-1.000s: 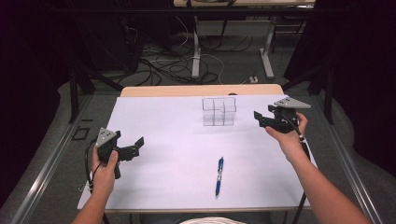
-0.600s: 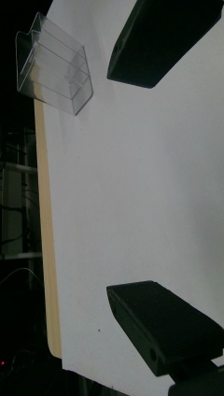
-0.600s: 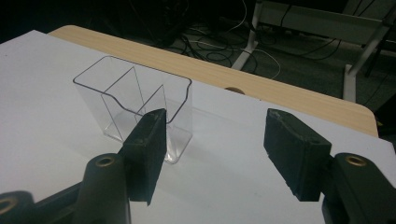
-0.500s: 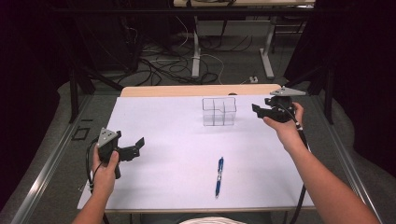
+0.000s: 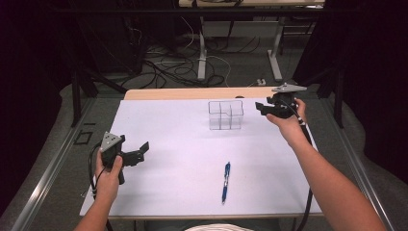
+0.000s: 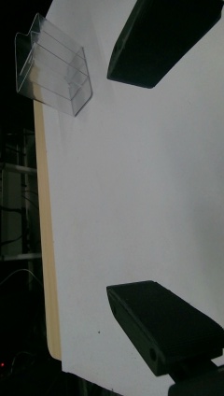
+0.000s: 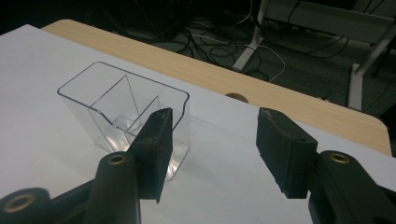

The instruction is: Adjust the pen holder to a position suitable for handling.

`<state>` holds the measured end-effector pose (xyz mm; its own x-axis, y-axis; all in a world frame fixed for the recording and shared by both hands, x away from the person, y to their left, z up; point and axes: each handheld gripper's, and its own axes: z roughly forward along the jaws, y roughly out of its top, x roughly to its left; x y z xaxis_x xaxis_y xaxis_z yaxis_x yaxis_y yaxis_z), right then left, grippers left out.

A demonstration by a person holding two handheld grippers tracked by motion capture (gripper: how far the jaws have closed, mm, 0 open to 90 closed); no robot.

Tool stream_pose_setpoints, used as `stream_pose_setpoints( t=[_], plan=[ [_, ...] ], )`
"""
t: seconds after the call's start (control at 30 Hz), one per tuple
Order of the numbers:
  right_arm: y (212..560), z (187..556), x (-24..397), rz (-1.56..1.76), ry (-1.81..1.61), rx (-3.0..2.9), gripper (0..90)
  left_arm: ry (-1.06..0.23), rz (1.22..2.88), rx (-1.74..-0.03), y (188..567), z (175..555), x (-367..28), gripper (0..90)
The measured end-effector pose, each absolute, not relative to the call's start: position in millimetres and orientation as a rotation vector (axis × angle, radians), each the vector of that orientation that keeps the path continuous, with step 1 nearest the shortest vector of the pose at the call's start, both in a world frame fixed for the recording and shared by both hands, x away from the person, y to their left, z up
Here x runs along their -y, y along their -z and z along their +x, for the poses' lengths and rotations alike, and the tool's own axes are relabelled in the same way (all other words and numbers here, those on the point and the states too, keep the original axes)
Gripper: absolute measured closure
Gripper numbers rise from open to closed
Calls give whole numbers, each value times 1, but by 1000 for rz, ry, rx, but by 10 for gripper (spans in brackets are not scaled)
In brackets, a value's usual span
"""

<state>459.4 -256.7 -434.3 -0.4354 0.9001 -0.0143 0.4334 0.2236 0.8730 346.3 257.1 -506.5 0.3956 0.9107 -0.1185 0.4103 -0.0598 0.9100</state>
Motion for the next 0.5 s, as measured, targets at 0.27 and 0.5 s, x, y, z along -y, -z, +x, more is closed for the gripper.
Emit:
stream_pose_setpoints(
  t=[0.27, 0.5],
  plan=[
    [442, 472, 256, 1257, -1133, -1982, 526, -629, 1660, -1182, 507, 347, -257, 8],
    [448, 481, 259, 1285, -1128, -1986, 599, -629, 1659, -1181, 507, 347, -257, 8]
  ],
)
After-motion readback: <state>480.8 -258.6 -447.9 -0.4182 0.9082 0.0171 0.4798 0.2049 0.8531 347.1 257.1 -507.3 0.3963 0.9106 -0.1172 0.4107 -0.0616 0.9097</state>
